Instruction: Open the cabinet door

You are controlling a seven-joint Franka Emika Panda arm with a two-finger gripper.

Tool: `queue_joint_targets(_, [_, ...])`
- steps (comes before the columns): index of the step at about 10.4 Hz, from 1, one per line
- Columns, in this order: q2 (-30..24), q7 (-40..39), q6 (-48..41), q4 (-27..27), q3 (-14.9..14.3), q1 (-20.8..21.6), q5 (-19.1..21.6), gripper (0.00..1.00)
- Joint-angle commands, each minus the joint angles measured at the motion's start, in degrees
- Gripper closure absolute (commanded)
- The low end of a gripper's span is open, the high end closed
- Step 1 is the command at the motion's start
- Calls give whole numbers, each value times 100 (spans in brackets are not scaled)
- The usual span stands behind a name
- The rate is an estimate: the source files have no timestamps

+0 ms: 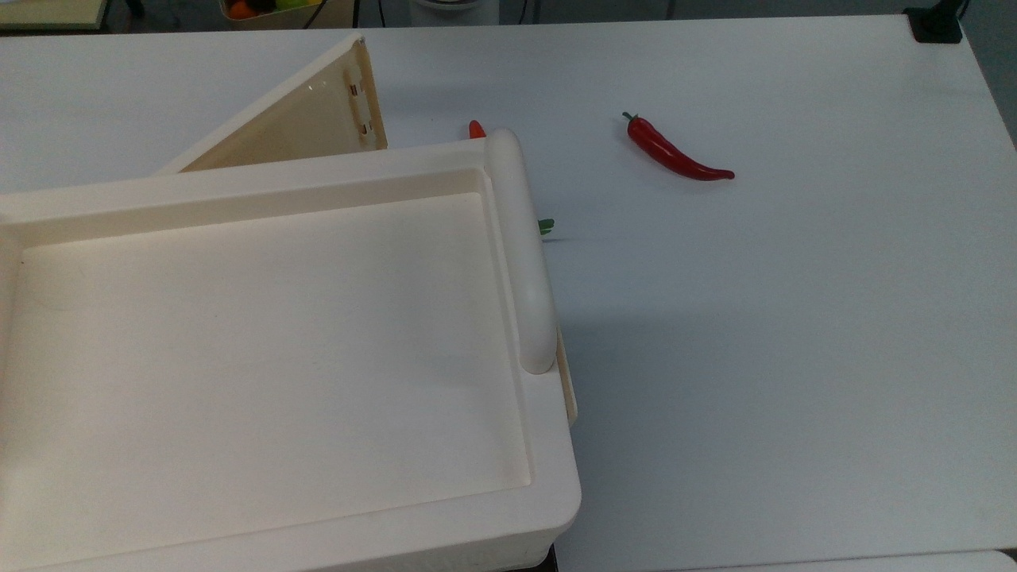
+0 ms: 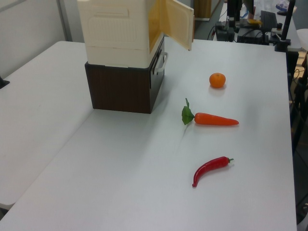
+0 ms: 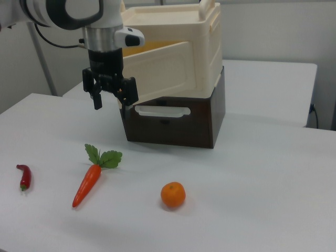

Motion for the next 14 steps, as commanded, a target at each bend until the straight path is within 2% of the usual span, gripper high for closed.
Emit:
queue_joint_targets(1, [-454,635,-237,-219,280,-96,-315,0])
queue_joint_targets(3, [-464,827,-213,-271,1121,-788,-385,0])
queue_joint_targets(4, [-446,1029,-3,-280,1291,-913,-403,0])
queue_joint_targets(6, [-411,1119,323,-377,1223,-774,-385,0])
queue_joint_targets(9, [-385,1040,350,-377,1152,-739,-385,0])
queue_joint_targets(11, [-367,1031,359,-377,951,-494,-394,0])
queue_joint_targets(14, [-367,1031,350,-368,880,-440,-385,0])
